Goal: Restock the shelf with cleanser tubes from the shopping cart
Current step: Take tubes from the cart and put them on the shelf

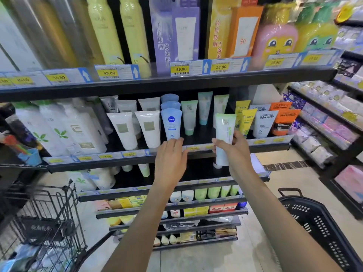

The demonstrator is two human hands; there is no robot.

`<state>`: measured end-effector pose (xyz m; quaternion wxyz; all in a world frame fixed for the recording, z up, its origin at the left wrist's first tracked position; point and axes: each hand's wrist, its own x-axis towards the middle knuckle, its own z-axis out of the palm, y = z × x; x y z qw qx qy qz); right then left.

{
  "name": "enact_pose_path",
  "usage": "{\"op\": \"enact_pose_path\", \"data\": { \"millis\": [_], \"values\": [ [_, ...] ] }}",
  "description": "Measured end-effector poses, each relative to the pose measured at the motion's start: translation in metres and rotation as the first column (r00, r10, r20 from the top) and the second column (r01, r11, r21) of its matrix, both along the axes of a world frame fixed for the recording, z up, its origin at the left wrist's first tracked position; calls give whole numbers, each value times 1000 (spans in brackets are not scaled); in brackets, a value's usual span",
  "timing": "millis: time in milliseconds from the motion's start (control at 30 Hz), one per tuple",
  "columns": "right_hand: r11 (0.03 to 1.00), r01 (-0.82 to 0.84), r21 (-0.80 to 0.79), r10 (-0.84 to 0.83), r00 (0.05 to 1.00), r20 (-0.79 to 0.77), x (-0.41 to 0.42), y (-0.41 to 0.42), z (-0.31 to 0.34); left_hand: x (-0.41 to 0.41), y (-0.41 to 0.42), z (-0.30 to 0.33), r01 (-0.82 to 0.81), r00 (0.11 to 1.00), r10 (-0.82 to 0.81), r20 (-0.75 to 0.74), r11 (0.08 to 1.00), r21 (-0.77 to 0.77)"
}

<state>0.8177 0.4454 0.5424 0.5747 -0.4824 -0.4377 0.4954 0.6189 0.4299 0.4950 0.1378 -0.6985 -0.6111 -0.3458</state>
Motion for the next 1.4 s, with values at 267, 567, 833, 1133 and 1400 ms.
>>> {"op": "enact_pose_path", "data": {
  "millis": [267,567,833,1133,1400],
  "values": [
    [987,116,114,-132,980,147,1,36,12,14,31,-23,22,991,-31,-133,997,-72],
    [969,178,170,-229,903,363,-8,81,19,7,43,-31,43,985,-50,-167,998,-48],
    [978,179,107,-208,806,555,-4,97,-10,5,46,-36,53,986,-59,-155,998,-38],
    [970,212,118,-228,629,743,1,101,-20,6,46,-42,68,989,-68,-130,998,-3],
    [968,250,3,-179,685,706,-3,126,-10,4,47,-42,72,990,-70,-125,997,11]
  ]
}}
